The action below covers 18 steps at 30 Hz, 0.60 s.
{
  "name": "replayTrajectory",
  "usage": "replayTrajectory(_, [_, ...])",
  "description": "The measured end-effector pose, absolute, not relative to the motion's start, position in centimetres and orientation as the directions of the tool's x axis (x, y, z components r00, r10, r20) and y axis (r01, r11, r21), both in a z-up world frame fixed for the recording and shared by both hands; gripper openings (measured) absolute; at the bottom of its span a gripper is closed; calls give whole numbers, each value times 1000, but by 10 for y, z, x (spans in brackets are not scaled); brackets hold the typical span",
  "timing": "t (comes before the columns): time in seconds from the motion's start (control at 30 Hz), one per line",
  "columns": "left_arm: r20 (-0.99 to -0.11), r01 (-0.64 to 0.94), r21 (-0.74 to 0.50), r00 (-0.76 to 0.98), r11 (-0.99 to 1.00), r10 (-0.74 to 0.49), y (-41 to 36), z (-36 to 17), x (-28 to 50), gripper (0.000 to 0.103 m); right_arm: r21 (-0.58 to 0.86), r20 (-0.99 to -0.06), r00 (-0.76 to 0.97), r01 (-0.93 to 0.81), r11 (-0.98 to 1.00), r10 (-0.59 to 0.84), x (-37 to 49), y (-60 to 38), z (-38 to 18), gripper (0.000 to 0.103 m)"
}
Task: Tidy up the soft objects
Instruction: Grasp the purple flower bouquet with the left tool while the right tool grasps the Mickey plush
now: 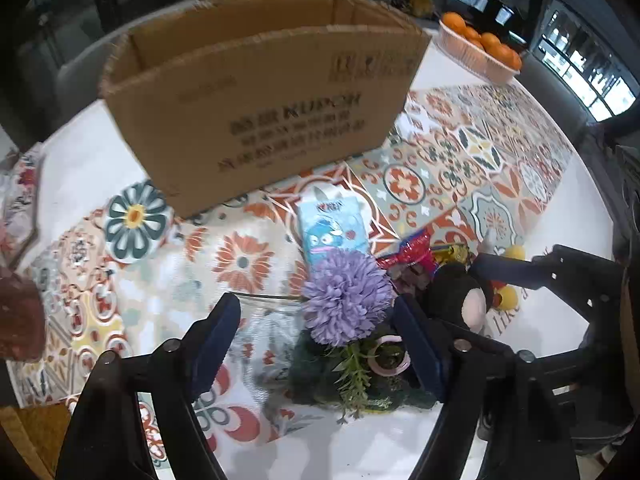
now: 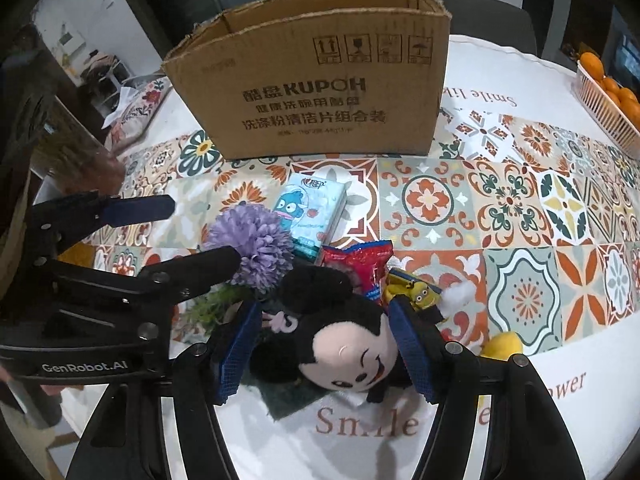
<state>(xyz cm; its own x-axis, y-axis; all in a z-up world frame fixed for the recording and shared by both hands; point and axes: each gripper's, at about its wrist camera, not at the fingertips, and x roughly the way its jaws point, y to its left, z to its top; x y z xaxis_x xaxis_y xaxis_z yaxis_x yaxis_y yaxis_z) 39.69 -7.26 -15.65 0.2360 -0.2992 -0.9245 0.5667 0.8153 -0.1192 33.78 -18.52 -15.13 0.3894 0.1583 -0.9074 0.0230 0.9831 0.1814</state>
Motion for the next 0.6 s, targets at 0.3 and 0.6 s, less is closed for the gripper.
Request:
replayTrajectory(0.3, [-937, 557, -172, 161, 813, -309, -85, -176, 407, 53, 182, -901, 401, 6, 983, 164, 346, -192, -162, 53])
replayTrajectory(0.6, [-933, 536, -166, 187, 828, -308, -81, -181, 398, 27, 174, -879, 452, 8, 985, 151, 340, -195, -155, 36])
